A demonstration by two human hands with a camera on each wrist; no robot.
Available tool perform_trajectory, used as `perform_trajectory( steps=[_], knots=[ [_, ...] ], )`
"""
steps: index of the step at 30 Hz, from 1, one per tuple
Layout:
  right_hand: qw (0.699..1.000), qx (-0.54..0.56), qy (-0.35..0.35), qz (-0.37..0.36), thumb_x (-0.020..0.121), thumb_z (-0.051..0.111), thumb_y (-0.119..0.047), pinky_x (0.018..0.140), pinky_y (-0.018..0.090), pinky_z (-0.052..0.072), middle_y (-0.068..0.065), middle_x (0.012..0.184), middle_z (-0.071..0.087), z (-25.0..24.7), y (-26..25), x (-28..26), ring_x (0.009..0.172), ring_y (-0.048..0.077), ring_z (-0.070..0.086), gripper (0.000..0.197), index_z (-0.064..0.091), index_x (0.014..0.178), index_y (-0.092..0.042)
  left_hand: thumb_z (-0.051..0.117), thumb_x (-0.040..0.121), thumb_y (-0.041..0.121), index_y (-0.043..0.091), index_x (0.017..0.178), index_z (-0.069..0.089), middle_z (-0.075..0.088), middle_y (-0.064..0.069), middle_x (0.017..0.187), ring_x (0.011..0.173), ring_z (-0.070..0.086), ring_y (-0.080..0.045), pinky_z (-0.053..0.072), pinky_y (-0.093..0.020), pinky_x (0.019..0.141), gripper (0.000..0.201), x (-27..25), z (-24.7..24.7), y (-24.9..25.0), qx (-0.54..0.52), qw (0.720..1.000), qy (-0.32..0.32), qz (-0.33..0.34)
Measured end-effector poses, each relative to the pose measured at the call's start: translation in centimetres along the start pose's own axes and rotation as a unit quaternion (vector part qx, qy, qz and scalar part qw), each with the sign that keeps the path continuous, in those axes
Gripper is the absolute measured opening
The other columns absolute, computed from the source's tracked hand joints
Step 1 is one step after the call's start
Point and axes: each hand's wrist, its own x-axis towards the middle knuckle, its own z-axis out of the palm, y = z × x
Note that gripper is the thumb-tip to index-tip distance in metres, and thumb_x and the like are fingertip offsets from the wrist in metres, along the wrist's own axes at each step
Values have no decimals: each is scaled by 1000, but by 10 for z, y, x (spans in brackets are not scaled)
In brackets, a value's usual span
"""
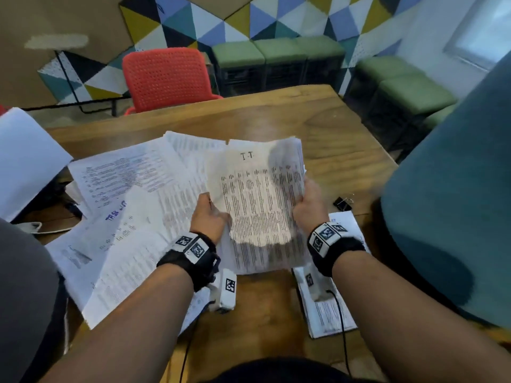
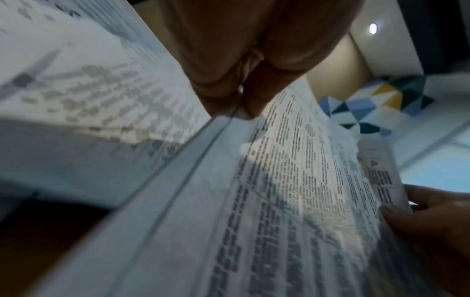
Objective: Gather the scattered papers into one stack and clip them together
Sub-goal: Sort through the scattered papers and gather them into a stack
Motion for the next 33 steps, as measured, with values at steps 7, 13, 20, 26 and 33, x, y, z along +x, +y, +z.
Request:
perform_trajectory(
  steps=[7, 13, 20, 26, 33],
  knots=[
    [981, -157, 34, 112, 80, 42, 9, 73, 30, 43, 20, 106, 54, -56, 99, -24, 92, 36, 55, 50, 53, 126, -8, 48, 93, 7, 2, 119, 53, 52, -3, 75, 71, 55, -22, 36, -24, 55, 27, -22, 89, -23, 179, 964, -196, -9],
    [966, -203, 55, 152, 83, 40, 11, 75, 31, 41, 19, 95, 47, -78, 148, -45, 89, 36, 54, 45, 55, 123, -4, 62, 85, 14, 25, 82, 59, 70, -4, 90, 82, 69, -26, 59, -41, 77, 12, -41, 136, -38, 114, 954, -254, -108],
    [966, -196, 59, 155, 86, 41, 10, 93, 35, 42, 20, 113, 47, -79, 174, -47, 104, 35, 52, 52, 47, 134, -9, 62, 87, 10, 14, 81, 52, 66, -13, 88, 72, 71, -29, 61, -46, 66, 13, -46, 163, -41, 109, 940, -258, -196],
    [966, -230, 57, 103, 76, 58, 9, 92, 39, 47, 16, 118, 48, -73, 181, -50, 104, 34, 51, 54, 57, 126, -12, 62, 90, 18, 16, 83, 44, 65, -13, 93, 66, 72, -26, 61, -41, 63, 20, -49, 171, -46, 145, 939, -237, -201],
    [947, -316, -15, 59, 76, 67, -9, 94, 44, 42, 9, 130, 46, -41, 141, -42, 114, 32, 44, 37, 65, 113, -16, 67, 86, 26, 17, 94, 42, 68, -14, 88, 62, 71, -29, 60, -48, 61, 28, -48, 139, -41, 120, 946, -211, -215]
  ],
)
